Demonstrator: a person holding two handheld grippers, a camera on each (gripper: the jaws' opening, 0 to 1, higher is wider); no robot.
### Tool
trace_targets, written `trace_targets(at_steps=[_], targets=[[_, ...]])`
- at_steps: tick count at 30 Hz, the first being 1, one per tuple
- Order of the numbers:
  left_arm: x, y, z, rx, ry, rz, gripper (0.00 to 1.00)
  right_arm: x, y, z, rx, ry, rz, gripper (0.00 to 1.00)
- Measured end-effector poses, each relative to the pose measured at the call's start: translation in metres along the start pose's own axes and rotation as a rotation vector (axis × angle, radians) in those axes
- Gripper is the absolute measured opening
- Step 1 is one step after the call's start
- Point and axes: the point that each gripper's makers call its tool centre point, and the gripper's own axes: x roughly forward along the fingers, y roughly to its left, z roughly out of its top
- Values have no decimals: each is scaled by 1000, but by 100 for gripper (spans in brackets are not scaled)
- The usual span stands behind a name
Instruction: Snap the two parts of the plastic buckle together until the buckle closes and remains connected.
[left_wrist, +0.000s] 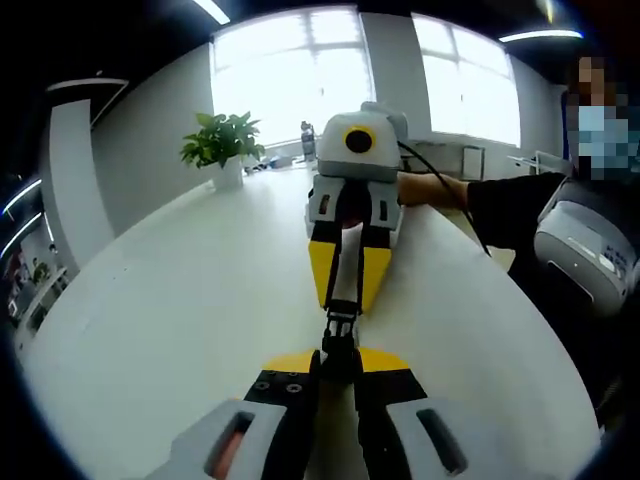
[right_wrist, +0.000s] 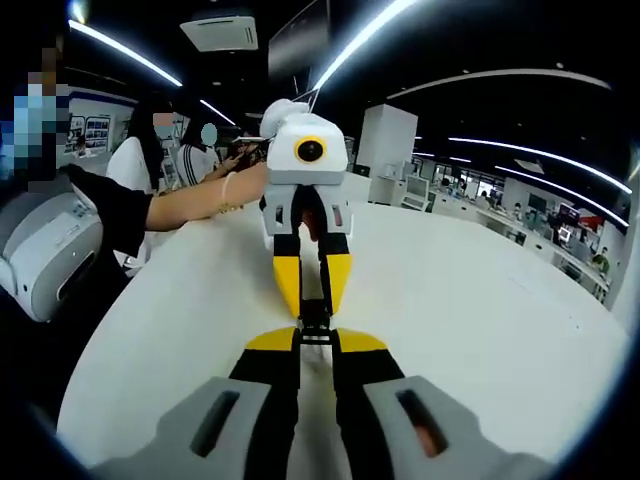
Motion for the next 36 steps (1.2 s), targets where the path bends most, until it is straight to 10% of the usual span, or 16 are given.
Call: trace_targets(at_steps=[27,36], targets=[[7,-13,5,-31,-8,-55,13,3,14,-1,-57,16,47,5],[7,-9,5,-49,-9,-40,13,-11,-35,-1,-26,9,-194,10]])
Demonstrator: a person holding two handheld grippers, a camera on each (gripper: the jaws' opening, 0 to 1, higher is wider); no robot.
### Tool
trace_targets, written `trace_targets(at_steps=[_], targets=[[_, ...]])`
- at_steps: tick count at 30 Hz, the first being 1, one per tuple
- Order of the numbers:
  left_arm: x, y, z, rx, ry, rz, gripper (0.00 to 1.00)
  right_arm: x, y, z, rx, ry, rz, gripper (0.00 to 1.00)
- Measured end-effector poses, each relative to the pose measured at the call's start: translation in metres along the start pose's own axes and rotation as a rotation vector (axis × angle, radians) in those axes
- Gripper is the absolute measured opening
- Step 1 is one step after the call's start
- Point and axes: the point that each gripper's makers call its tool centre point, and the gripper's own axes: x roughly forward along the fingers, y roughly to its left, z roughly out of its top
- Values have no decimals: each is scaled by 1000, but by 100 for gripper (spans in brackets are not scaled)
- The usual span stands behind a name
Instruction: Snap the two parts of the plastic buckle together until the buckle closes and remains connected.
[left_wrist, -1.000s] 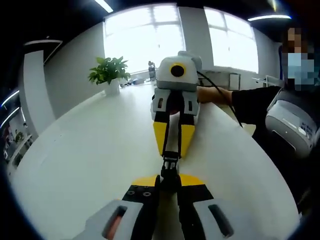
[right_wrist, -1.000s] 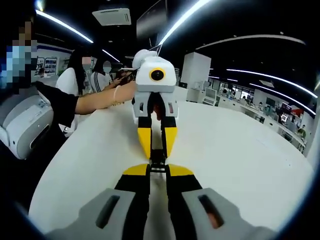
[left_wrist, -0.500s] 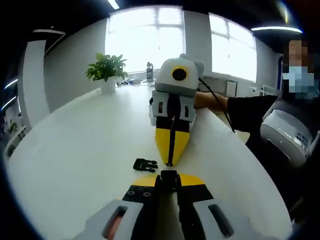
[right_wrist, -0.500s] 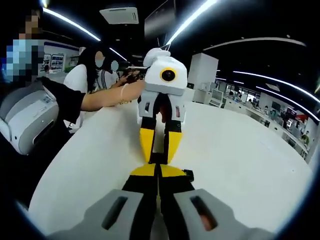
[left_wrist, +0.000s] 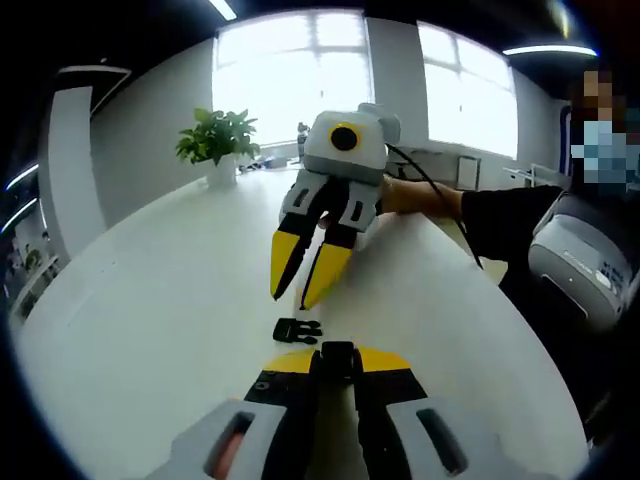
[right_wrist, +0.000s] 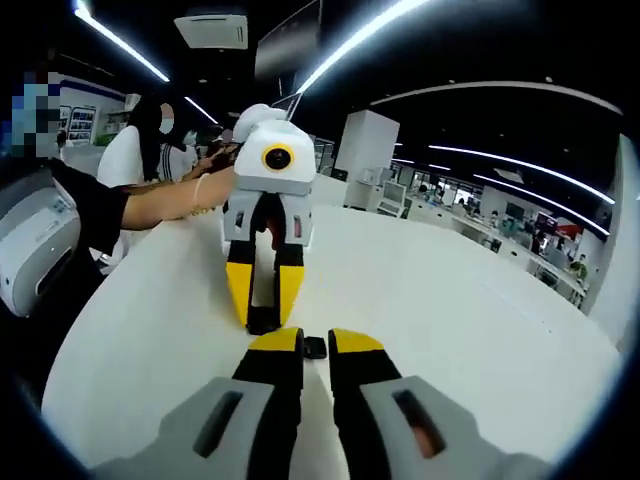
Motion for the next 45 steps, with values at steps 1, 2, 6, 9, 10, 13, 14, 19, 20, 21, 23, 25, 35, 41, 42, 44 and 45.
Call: trace_targets(at_steps=[1,2,6,9,10,13,14,19,20,21,23,25,35,41,42,44,45], targets=[[0,0,0,2,1,1,13,0,-3,-3,7,9,-16,10],[0,0,0,4,2,2,13,1,-6,-6,2,25,-25,10],[0,0,0,11,4,6,13,5,5,-11,-7,61,15,10],[-1,2,-1,12,6,10,13,8,13,-15,-50,96,37,14],[-2,3,-1,11,8,12,13,11,13,-13,-38,80,30,15],[-4,4,-3,6,17,28,13,13,14,-12,-41,84,39,16],[-4,5,-4,3,19,32,13,14,15,-11,-43,79,41,16],[-8,11,-7,1,32,59,13,19,22,-7,-59,66,67,16],[-9,12,-8,1,34,63,13,19,23,-7,-60,64,69,16],[-10,13,-8,0,36,66,13,19,24,-6,-60,62,69,16],[-13,16,-10,6,46,77,13,21,26,-5,-51,58,77,17],[-17,19,-12,18,61,90,13,23,29,-4,-51,52,85,17],[-23,20,-16,-36,40,74,13,24,17,-8,3,69,124,21],[-22,17,-16,-32,39,65,13,27,23,-10,46,61,261,21],[-22,17,-16,-31,40,66,13,28,21,-10,39,61,266,21],[-22,17,-16,-28,42,67,13,31,21,-9,34,58,281,18],[-22,16,-16,-28,42,68,13,32,24,-9,42,51,298,16]])
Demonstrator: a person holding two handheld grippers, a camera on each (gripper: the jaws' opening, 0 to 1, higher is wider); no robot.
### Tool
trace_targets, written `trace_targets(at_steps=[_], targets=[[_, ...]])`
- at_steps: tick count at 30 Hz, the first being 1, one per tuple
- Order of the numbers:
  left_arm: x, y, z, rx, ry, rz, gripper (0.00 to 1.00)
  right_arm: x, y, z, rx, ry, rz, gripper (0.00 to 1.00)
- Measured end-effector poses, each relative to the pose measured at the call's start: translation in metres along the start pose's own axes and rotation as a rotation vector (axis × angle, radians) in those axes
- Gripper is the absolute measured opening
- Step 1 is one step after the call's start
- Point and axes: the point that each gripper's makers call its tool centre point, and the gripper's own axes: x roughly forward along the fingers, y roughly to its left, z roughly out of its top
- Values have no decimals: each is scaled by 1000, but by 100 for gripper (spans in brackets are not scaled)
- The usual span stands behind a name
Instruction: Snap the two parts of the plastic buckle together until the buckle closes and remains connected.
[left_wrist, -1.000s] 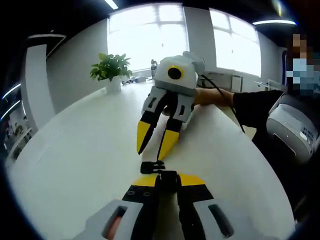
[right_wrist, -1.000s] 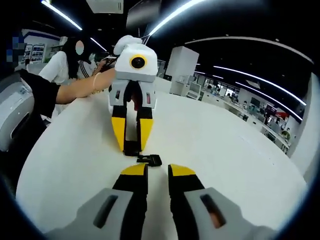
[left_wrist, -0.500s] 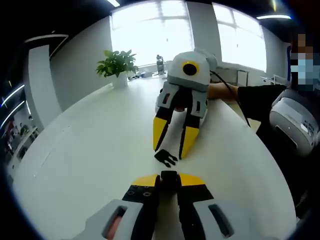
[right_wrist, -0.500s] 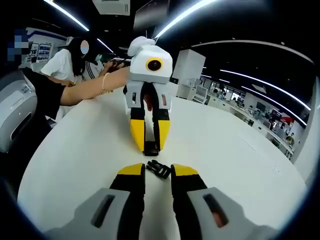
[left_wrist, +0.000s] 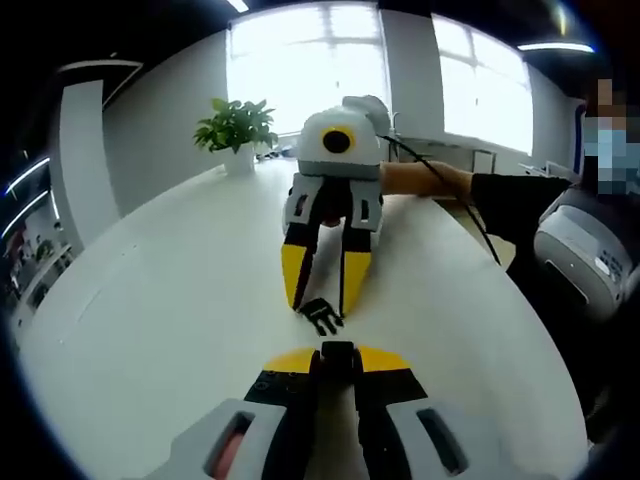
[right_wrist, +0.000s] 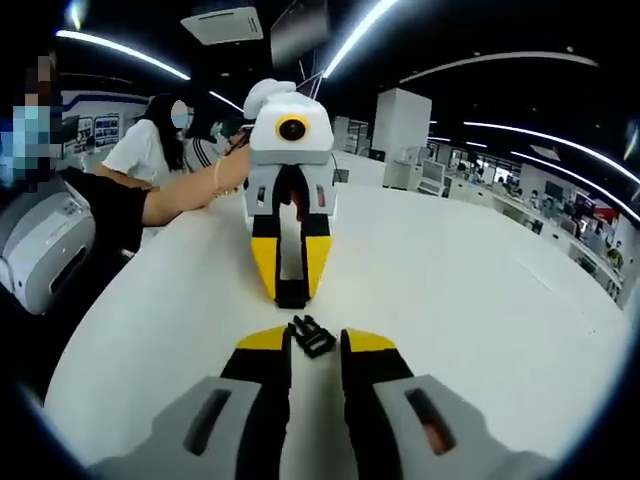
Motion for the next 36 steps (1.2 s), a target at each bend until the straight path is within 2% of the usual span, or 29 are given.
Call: trace_targets(at_steps=[6,18,36], targets=[[0,-1,0,-7,-2,-1,13,1,3,1,24,-33,11,15],[2,-1,0,-34,-9,-5,13,5,15,8,-45,-25,8,14],[3,0,0,-76,-22,-8,13,1,11,12,-39,-55,-10,13]])
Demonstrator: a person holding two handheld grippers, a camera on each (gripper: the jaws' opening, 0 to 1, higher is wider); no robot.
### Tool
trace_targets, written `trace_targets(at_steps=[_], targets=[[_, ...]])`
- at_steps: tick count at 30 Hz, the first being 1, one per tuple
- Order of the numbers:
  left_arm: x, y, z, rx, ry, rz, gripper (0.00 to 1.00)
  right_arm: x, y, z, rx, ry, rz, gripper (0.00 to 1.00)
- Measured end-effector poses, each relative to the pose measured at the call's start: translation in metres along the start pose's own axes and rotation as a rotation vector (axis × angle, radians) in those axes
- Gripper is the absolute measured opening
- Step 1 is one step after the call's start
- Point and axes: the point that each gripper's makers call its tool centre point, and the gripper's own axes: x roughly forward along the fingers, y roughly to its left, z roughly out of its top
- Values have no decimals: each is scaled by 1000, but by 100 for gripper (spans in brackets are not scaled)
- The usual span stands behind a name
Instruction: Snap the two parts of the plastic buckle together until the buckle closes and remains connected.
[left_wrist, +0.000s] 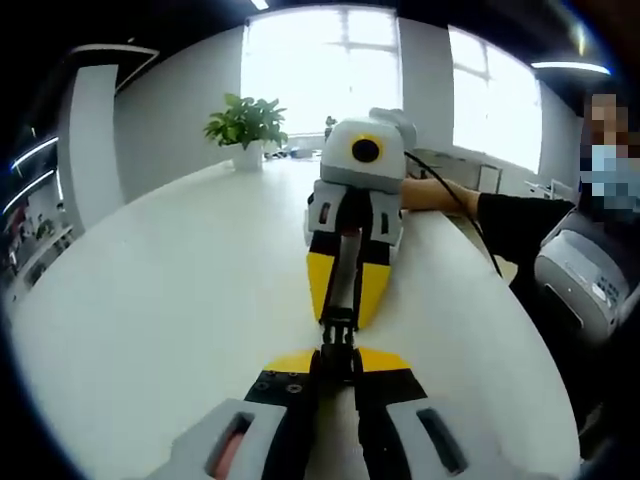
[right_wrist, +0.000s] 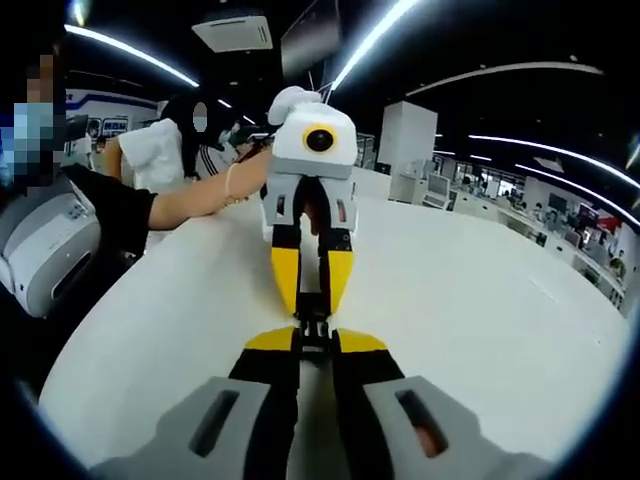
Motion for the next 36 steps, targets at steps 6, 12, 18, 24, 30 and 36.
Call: trace_targets(at_steps=[6,12,18,24,30,36], targets=[[0,0,0,2,-2,-1,13,1,0,5,-18,-33,3,1],[0,-1,0,-5,-9,-7,13,-2,16,4,-2,-2,29,1],[0,0,0,-4,-8,-5,13,-13,-17,14,-3,-46,-106,9],[1,0,0,-5,-9,-3,13,-21,-69,-16,79,14,-273,16],[1,2,1,-5,-8,-3,13,-17,-82,-24,137,14,-281,20],[1,2,1,-5,-8,-1,13,-8,-85,-26,206,-5,-275,20]])
